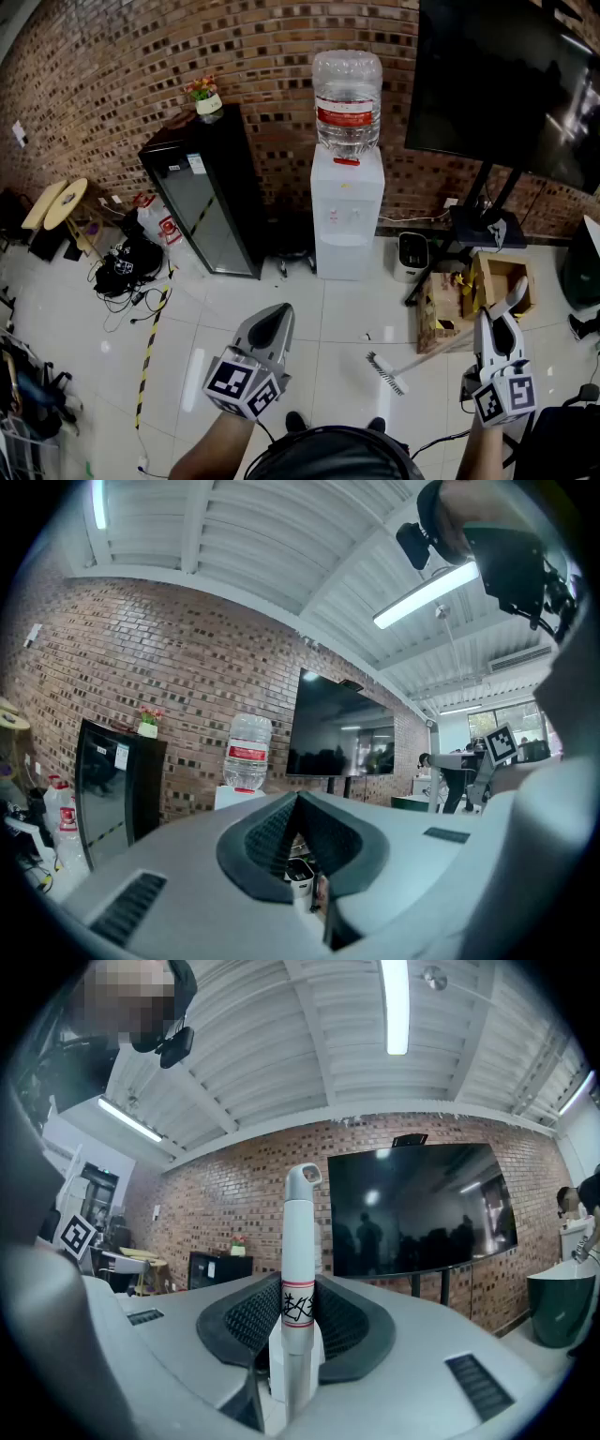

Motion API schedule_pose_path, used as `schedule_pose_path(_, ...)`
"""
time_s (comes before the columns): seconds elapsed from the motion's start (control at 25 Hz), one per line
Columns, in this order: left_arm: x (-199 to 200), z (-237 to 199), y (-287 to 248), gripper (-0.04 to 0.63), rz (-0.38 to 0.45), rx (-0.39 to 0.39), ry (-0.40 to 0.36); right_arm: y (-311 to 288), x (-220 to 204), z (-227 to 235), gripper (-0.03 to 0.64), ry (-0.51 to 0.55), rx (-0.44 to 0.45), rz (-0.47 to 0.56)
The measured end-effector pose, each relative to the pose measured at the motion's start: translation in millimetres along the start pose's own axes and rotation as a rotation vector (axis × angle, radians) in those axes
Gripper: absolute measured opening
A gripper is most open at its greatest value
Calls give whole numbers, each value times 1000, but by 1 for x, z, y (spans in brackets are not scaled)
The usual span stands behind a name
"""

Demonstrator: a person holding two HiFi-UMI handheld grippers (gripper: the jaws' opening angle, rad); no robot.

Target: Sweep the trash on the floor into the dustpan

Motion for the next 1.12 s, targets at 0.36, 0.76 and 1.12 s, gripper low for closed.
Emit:
schedule_pose_path(0.36, -12, -56, 4, 2, -20, -50, 10, -20, -6, -21, 115, -7, -92, -3)
schedule_pose_path(0.76, -18, -94, -22, 2, -70, -127, -7, -56, -21, -5, 115, -50, -198, -18)
schedule_pose_path(1.12, -11, -97, -113, 2, -111, -99, -13, -117, -13, 21, 115, -5, -177, 45)
Point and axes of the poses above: the fingertips, and each gripper's own axes: y backward along the fingers, z to its right, x out of its top, the point moved 2 cm from there along y, backward along the fingers, and after that the axes turned 9 degrees about -z, right-handed, at the moved point
